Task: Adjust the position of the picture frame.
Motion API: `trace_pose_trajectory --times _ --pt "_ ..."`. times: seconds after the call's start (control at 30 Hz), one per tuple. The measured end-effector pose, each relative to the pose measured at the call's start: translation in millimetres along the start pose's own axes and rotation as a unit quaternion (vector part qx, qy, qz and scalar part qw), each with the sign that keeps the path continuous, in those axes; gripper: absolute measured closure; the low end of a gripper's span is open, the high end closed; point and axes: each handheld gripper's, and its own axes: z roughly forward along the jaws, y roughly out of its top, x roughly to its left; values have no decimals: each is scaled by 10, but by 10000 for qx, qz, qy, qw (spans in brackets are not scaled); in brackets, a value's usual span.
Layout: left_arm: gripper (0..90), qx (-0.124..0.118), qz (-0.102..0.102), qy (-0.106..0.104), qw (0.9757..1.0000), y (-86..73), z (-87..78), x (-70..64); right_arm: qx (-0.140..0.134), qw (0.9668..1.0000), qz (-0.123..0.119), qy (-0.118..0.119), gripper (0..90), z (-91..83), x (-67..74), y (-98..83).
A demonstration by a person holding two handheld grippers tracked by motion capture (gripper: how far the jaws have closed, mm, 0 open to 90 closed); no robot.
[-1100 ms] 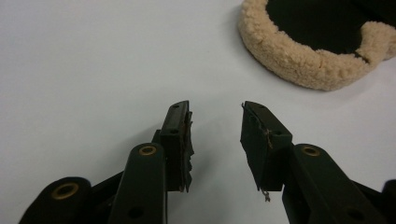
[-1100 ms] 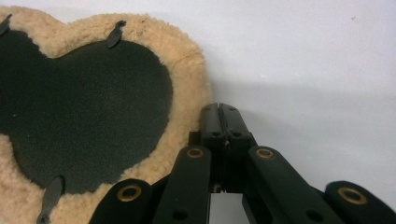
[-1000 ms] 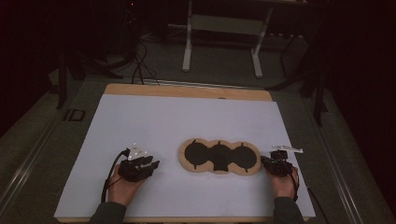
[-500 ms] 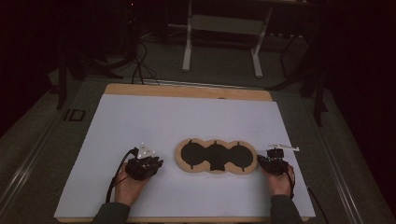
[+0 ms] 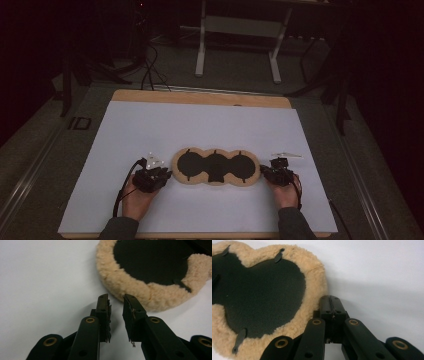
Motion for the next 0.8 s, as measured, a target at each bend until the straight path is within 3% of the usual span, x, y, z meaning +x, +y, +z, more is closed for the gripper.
trace_pose_trajectory --times 0.13,0.53,0.8 --pt "781 12 -112 36 9999 -21 -32 50 23 9999 -149 50 900 19 87 -11" --pt "803 55 -134 -19 9999 -62 -129 96 -55 9993 -351 151 900 107 188 18" --pt "802 35 -160 34 9999 -74 -156 107 -113 9993 -310 149 900 165 223 21"
